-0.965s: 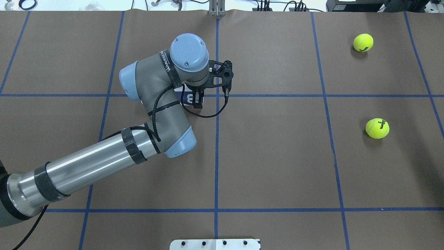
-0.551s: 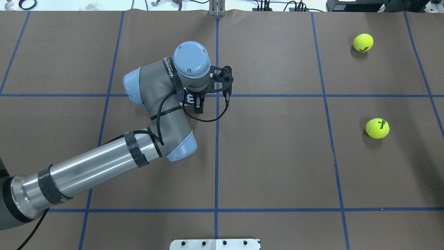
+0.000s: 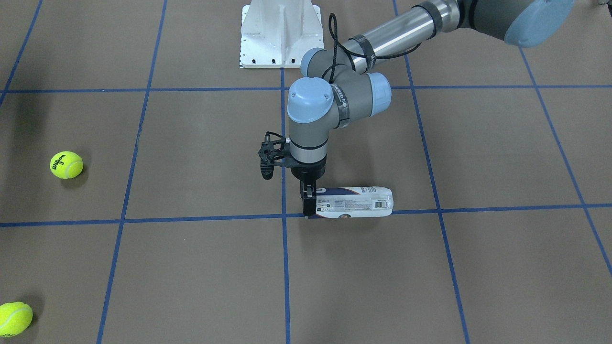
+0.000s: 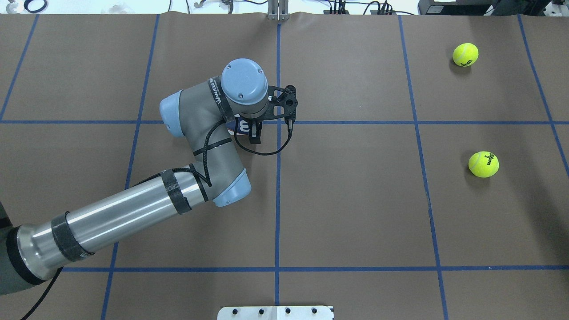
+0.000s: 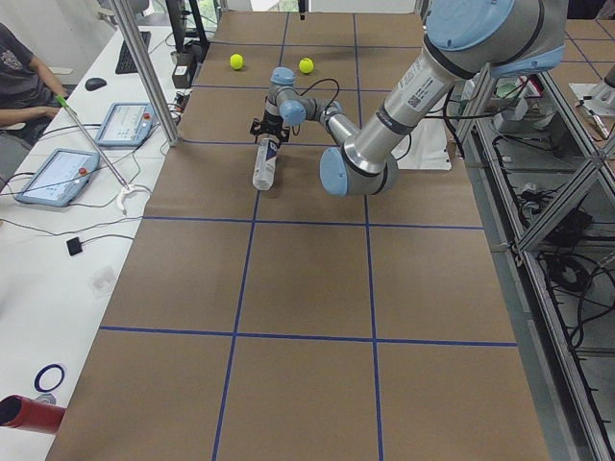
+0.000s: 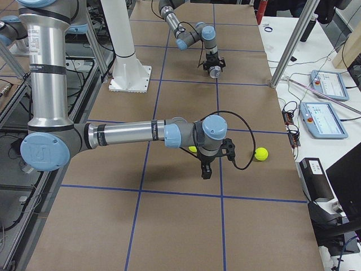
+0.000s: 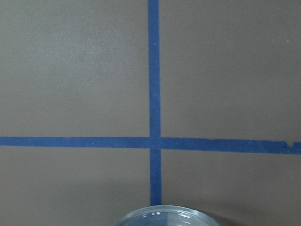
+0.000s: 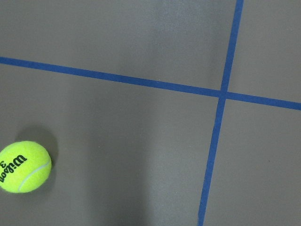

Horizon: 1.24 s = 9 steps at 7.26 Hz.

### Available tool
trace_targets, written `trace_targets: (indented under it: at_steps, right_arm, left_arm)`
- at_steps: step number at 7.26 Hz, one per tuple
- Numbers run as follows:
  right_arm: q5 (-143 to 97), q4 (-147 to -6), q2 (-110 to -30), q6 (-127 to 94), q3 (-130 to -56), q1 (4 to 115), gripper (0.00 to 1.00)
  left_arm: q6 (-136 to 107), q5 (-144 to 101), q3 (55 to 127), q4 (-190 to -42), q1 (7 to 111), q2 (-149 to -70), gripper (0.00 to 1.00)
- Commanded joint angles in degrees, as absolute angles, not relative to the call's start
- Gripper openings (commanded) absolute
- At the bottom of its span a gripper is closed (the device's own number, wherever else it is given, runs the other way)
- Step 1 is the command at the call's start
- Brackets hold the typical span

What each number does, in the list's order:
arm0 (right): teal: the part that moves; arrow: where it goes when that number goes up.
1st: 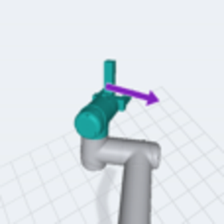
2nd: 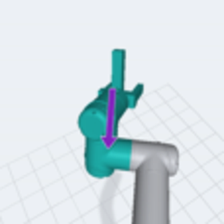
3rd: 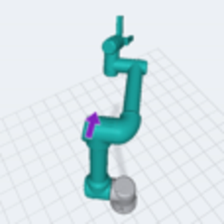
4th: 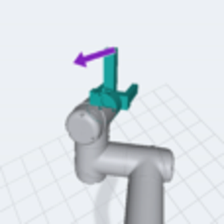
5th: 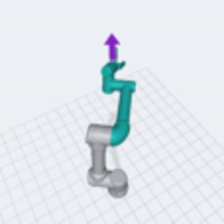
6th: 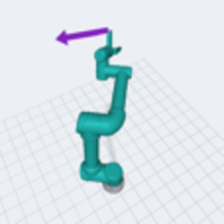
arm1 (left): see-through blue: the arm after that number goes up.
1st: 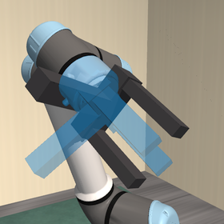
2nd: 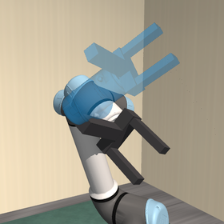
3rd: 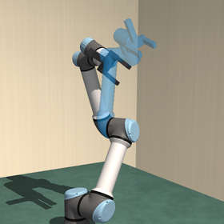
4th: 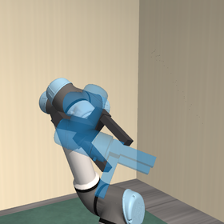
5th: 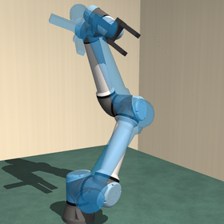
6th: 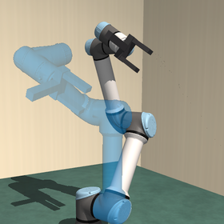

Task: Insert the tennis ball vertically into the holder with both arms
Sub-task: 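Hold the upright can steady with the left gripper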

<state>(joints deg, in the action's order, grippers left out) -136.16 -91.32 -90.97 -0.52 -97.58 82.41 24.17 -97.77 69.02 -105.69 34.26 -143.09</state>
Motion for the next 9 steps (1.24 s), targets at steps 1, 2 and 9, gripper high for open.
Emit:
trace_targets:
  at_steps: [1, 2, 9]
  right_arm:
    - [-136.23, -91.32, -90.97, -0.53, -97.65, 82.35, 0.99]
    - [-136.23, -91.32, -90.97, -0.44, -97.65, 82.27, 0.99]
    - [-136.23, -91.23, -90.97, -0.44, -97.73, 82.0, 0.99]
  left_arm:
    - [24.43, -96.94, 68.38, -106.35, 34.19, -143.09, 0.99]
    - [24.43, -96.94, 68.03, -106.35, 34.19, -143.09, 0.98]
    - [24.43, -96.94, 67.76, -109.23, 34.45, -143.09, 0.82]
